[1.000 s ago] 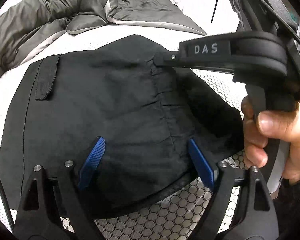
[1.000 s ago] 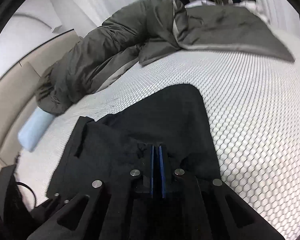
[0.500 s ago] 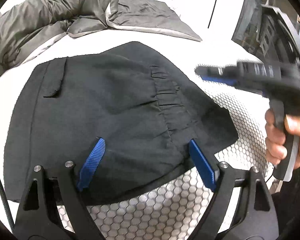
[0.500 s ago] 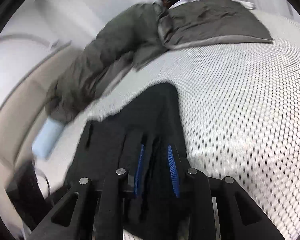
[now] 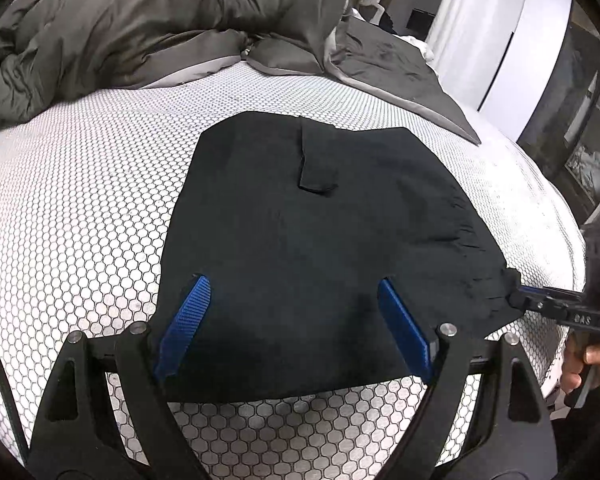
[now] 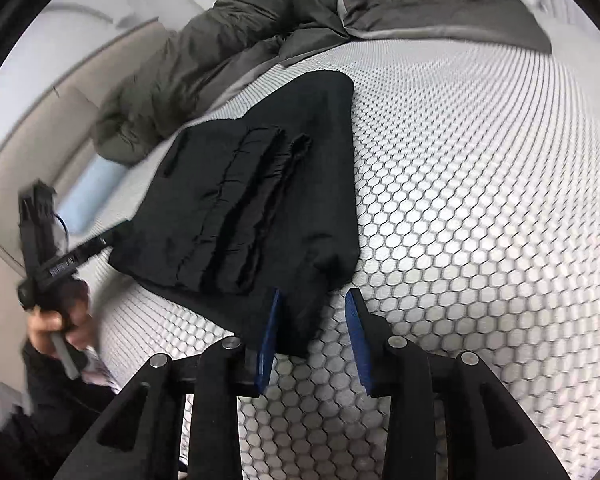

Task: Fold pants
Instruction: 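Release the folded pants and pull both grippers back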

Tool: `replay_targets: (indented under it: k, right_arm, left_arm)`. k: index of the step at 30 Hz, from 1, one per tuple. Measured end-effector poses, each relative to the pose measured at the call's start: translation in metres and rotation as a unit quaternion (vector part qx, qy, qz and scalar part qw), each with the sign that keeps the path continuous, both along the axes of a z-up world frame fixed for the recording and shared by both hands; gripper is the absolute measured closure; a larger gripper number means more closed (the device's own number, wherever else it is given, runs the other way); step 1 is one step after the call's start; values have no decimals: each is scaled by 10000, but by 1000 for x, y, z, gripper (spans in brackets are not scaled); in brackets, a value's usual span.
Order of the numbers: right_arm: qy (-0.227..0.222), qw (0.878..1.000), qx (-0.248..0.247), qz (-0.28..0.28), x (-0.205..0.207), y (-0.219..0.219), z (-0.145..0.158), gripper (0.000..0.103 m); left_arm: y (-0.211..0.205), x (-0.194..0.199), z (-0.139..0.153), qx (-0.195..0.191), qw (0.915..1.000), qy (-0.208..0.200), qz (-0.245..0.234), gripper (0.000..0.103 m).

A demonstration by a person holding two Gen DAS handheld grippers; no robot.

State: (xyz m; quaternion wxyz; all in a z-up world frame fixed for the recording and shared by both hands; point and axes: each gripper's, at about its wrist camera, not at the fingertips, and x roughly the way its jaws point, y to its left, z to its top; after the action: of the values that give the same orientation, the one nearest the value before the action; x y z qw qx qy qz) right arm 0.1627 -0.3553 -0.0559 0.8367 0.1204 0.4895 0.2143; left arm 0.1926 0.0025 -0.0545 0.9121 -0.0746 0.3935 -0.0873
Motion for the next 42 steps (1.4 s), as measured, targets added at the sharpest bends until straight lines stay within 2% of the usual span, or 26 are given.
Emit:
replay_targets:
  k: [1, 2, 6, 9, 12, 14, 16, 19, 21, 23, 26, 27, 28, 29, 31, 34, 36, 37, 38, 42]
  right_arm:
    - [125, 9998, 166, -18, 3, -1, -5, 95]
    - [179, 9994, 298, 12, 4, -1, -5, 98]
    - [-250, 9985, 427, 235, -20, 7, 24, 100]
    - [325, 9992, -159, 177, -25, 9, -6, 99]
    - [109, 9996, 38, 244, -30, 0, 6, 90]
    - [-110, 9996, 213, 119, -35, -13, 17, 63]
    - [-205, 9989, 414, -102, -36, -23, 20, 55]
    - [-80, 9955, 864, -372, -19, -32, 8, 55]
    - [-90, 9945, 898, -527, -11, -34, 2, 56]
    - [-170, 9970, 581, -485, -9, -33, 0, 71]
    - [-259, 9989, -48, -379, -13, -23, 0, 71]
    - [-372, 9985, -196, -344, -18, -20, 5, 68]
    - [-431, 9981, -302, -326, -22, -19, 8, 53]
    - [-465, 9979, -332, -312, -27, -20, 11, 32]
    - [-665, 9967, -312, -350, -39, -24, 20, 11]
    - [-1106, 9914, -475, -509, -57, -24, 35, 3]
    - [-1260, 9884, -532, -663, -61, -12, 38, 1]
    - [-1324, 9873, -494, -720, -66, -10, 40, 1]
    - [-1378, 9867, -459, -734, -69, -8, 43, 0]
    - [-1726, 9824, -407, -589, -88, 3, 53, 0]
  left_arm:
    - [0, -1, 0, 69, 10000, -25, -15, 19]
    - [-1, 0, 1, 123, 9999, -44, -17, 19]
    - [3, 1, 5, 69, 9999, -81, -5, 19]
    - [6, 0, 6, 140, 9998, -76, 69, 19]
    - [18, -3, 5, 175, 9996, -21, 212, 19]
    - [30, -4, 7, 148, 9993, -48, 329, 19]
    - [44, -4, 9, 72, 9988, -58, 477, 19]
    - [67, 2, 1, -73, 9965, 112, 821, 19]
    - [81, 6, -9, -238, 9943, 278, 1006, 19]
    - [86, 11, -21, -259, 9931, 515, 1017, 19]
    - [82, 9, -26, -9, 9938, 566, 955, 18]
    - [81, 7, -25, 98, 9937, 540, 973, 18]
    - [80, 3, -22, 207, 9937, 490, 985, 18]
    - [78, -3, -19, 270, 9939, 418, 979, 18]
    - [77, -17, -15, 337, 9944, 230, 970, 18]
    - [71, -42, -8, 356, 9937, -77, 1056, 17]
    - [62, -62, 2, 299, 9945, -347, 939, 11]
    - [58, -67, 6, 274, 9946, -434, 899, 4]
    - [54, -76, 11, 244, 9942, -567, 880, 1]
    - [43, -93, 29, 144, 9913, -1100, 712, 1]
